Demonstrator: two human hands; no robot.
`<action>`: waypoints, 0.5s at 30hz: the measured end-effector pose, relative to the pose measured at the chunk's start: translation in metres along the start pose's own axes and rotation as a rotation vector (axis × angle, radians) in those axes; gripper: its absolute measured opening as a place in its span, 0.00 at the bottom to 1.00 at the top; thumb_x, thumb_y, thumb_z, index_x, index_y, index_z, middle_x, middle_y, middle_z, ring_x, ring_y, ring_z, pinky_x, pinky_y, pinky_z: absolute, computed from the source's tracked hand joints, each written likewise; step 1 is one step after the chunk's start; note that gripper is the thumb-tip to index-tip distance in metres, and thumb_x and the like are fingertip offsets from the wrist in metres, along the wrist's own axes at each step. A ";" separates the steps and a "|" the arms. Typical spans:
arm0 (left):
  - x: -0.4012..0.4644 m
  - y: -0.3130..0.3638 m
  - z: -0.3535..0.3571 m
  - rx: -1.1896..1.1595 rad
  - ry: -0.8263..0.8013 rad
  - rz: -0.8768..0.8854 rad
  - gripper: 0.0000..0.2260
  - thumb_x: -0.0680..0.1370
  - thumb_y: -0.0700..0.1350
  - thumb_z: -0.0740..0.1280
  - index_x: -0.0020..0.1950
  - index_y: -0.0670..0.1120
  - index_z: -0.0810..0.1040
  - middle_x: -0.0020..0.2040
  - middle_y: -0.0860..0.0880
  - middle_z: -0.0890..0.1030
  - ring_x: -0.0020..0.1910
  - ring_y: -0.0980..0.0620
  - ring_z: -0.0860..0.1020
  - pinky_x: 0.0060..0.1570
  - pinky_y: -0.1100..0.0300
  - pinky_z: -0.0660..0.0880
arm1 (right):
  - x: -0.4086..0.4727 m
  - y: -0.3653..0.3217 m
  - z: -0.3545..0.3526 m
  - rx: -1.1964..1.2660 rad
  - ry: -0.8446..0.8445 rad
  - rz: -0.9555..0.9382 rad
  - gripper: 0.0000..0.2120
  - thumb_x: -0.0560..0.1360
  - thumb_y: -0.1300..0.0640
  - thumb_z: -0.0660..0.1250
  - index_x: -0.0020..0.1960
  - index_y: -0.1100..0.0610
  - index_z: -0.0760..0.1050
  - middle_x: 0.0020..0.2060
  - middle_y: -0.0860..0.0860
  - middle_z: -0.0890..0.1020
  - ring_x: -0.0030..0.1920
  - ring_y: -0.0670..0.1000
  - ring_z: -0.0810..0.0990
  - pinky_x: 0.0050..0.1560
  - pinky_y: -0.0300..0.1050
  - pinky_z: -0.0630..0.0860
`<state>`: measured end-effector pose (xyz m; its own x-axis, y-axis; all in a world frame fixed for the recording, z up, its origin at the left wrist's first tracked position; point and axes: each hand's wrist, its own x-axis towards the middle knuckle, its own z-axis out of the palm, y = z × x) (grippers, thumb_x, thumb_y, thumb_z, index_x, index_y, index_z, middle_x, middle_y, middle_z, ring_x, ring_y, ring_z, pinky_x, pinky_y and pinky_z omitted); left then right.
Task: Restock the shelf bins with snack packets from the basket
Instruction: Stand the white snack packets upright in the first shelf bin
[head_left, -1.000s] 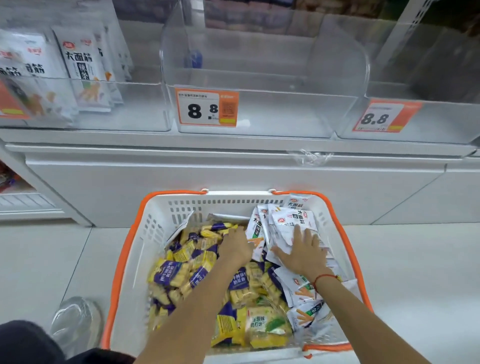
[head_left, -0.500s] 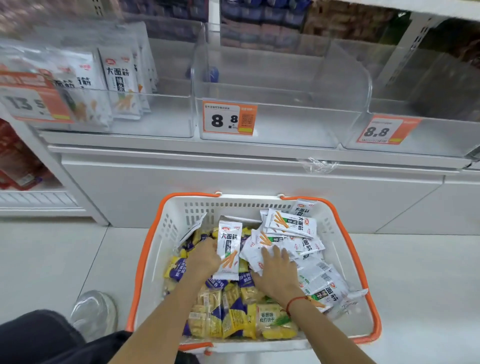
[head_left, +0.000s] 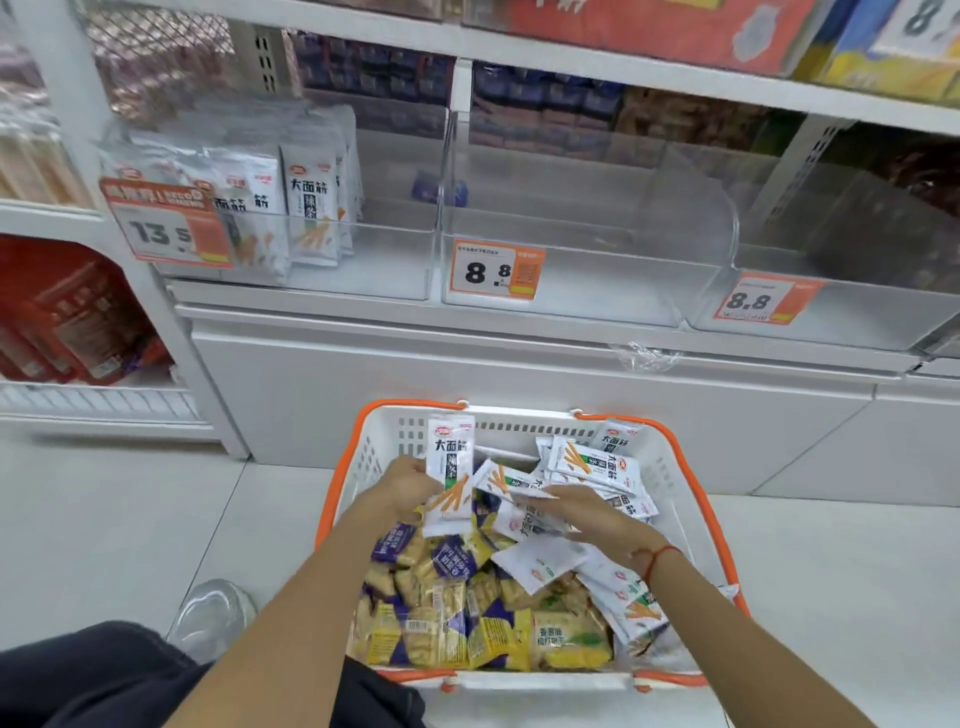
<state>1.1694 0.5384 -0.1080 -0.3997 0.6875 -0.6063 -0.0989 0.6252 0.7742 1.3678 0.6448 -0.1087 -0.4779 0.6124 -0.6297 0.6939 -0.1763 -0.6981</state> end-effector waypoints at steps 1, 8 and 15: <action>-0.002 0.005 -0.001 -0.044 -0.018 0.013 0.06 0.79 0.33 0.62 0.52 0.43 0.71 0.48 0.44 0.77 0.41 0.50 0.76 0.43 0.56 0.76 | 0.002 0.000 -0.004 0.092 0.021 0.005 0.24 0.76 0.46 0.67 0.65 0.60 0.73 0.46 0.50 0.76 0.52 0.53 0.75 0.43 0.39 0.69; -0.003 0.010 -0.011 -0.254 -0.129 0.029 0.11 0.82 0.46 0.59 0.62 0.45 0.75 0.56 0.44 0.81 0.51 0.47 0.78 0.52 0.55 0.75 | -0.007 -0.017 -0.013 0.476 0.022 -0.082 0.11 0.79 0.55 0.64 0.59 0.59 0.74 0.42 0.52 0.81 0.38 0.49 0.81 0.40 0.40 0.76; -0.004 0.000 0.013 -0.186 -0.304 -0.030 0.13 0.83 0.44 0.54 0.63 0.40 0.73 0.56 0.38 0.81 0.49 0.46 0.80 0.47 0.53 0.79 | -0.001 -0.025 0.006 0.418 0.193 -0.203 0.14 0.72 0.52 0.73 0.55 0.56 0.77 0.49 0.54 0.82 0.45 0.51 0.82 0.40 0.39 0.78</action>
<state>1.1830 0.5411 -0.1078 -0.1078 0.7656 -0.6342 -0.2815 0.5883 0.7581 1.3480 0.6442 -0.0923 -0.4454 0.7905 -0.4203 0.3031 -0.3086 -0.9016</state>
